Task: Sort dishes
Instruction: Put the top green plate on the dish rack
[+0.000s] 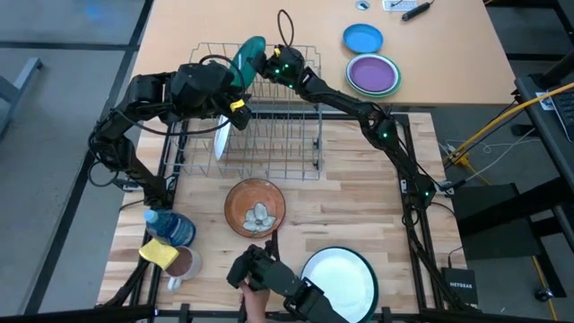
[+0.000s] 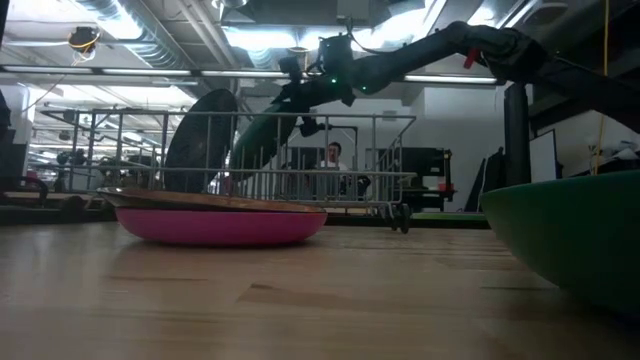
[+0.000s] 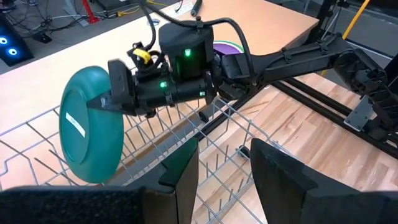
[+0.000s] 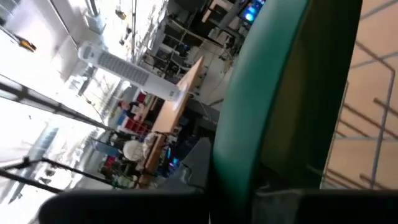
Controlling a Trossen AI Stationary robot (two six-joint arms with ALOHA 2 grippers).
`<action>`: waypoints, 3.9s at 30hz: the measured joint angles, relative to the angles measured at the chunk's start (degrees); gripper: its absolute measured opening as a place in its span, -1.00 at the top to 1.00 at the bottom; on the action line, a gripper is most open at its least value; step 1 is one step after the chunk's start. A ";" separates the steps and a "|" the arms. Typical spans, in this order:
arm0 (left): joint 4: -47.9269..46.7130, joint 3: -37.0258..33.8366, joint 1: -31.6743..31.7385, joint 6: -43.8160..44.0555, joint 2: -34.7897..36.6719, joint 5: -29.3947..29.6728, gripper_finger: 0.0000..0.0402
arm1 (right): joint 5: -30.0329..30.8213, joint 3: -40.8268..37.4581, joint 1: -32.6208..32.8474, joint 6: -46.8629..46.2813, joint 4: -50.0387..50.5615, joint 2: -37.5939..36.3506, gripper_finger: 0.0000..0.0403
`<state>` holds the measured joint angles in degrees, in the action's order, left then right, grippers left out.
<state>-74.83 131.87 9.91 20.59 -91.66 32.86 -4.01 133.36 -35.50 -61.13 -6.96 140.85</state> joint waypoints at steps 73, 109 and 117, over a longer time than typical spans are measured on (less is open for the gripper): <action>-0.01 -0.02 0.00 -1.49 0.00 -0.02 0.33 | -11.08 -0.04 0.70 16.58 -6.57 1.85 0.95; 0.02 -0.02 0.00 -1.06 0.00 -0.02 0.33 | -18.16 -0.13 1.21 20.66 -10.19 2.58 0.95; 0.02 -0.02 -0.01 -1.06 0.00 -0.02 0.33 | -19.05 -0.12 1.31 20.73 -10.44 2.56 0.96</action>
<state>-74.81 131.85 9.90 19.53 -91.66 32.84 -23.06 133.24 -34.20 -40.40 -17.40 143.41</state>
